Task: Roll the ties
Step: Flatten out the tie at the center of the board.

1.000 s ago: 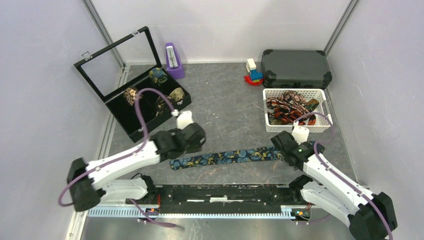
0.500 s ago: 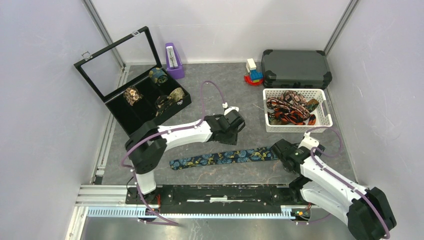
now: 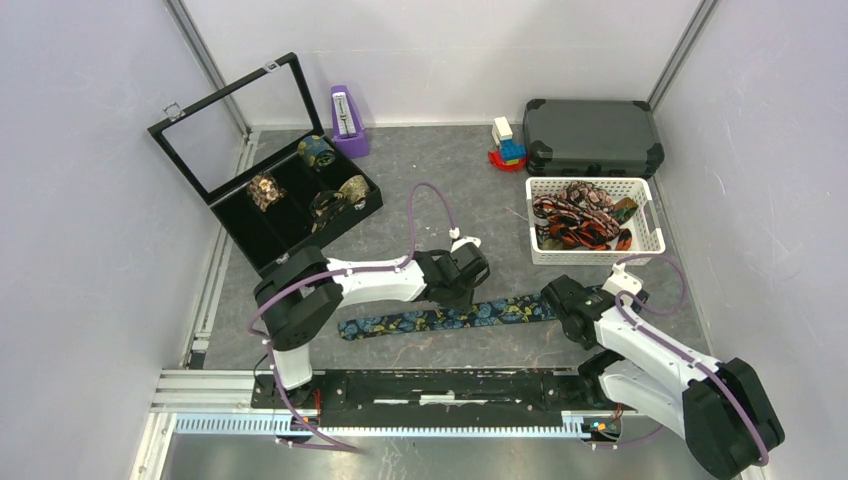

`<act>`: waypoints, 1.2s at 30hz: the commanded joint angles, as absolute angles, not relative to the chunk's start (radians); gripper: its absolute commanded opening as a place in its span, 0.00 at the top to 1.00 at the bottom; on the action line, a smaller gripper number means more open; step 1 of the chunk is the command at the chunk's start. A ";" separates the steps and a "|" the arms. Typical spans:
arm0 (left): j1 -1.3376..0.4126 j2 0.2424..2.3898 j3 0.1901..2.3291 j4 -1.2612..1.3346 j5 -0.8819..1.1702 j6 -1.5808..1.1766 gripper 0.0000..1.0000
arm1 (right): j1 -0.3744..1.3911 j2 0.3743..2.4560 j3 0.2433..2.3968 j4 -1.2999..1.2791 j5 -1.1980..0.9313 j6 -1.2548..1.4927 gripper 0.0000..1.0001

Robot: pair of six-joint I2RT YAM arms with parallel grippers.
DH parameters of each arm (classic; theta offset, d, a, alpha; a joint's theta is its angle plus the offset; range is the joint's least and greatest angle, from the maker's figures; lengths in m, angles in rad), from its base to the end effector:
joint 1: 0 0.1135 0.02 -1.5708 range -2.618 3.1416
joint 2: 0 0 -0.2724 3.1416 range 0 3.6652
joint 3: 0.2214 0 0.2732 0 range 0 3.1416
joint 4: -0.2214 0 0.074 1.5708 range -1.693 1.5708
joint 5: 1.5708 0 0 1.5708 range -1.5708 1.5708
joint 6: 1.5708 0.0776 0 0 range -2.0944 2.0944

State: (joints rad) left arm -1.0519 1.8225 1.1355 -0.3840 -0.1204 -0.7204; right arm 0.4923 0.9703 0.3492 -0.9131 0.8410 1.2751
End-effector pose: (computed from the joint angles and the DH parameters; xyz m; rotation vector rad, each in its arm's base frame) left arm 0.2086 -0.3465 0.1221 0.4048 2.6716 -0.4312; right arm 0.1352 0.0069 0.1063 0.9305 2.2034 -0.6446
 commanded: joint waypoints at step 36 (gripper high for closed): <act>-1.139 1.766 1.034 -0.351 -0.180 -0.776 0.71 | 0.123 1.030 0.376 -0.471 0.849 0.899 0.37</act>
State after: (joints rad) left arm -1.1263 1.7775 1.0569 -0.3336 -0.1818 -0.7433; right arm 0.1749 1.0721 0.3737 -0.5659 0.8833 0.9932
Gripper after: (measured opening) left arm 0.300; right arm 0.503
